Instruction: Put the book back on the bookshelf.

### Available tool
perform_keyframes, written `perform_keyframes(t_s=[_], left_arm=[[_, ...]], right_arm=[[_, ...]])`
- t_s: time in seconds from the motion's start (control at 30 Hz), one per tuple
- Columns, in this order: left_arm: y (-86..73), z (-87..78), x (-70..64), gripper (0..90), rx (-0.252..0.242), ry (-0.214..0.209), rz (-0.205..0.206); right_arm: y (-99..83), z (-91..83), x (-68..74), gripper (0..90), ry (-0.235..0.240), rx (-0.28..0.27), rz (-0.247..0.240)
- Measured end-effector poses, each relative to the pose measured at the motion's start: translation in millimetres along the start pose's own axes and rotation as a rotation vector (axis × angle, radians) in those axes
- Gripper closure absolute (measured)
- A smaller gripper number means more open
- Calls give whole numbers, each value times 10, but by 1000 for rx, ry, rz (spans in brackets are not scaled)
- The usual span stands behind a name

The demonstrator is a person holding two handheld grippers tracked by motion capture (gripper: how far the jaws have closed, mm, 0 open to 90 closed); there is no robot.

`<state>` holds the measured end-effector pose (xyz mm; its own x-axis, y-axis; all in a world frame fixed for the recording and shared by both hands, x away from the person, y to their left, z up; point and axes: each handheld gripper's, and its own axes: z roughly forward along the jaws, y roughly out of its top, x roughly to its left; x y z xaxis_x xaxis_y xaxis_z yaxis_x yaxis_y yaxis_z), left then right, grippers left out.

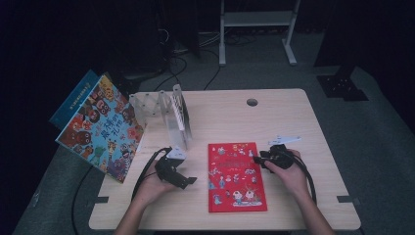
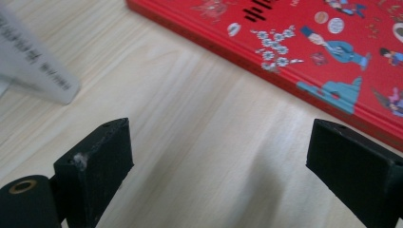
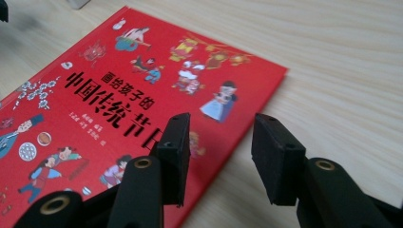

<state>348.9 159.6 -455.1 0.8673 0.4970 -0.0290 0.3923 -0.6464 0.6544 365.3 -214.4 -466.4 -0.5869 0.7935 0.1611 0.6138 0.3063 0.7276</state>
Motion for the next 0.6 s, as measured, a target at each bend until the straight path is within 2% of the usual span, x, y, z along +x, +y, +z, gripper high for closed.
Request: perform_keyframes(t_s=[0.07, 0.1, 0.23, 0.43, 0.6], left_arm=[[19, 30, -36, 74, 4, -7, 13], [28, 49, -56, 74, 5, -11, 16], [61, 149, -142, 74, 30, -33, 44], [109, 266, -266, 74, 53, -47, 84], [115, 302, -295, 74, 66, -40, 99]], right_arm=[[17, 58, 24, 552, 6, 14, -1], [19, 84, 31, 548, -10, 21, 0], [39, 128, 15, 552, 7, 15, 21], [168, 265, 86, 544, -8, 17, -11], [284, 388, 131, 540, -14, 20, -31]])
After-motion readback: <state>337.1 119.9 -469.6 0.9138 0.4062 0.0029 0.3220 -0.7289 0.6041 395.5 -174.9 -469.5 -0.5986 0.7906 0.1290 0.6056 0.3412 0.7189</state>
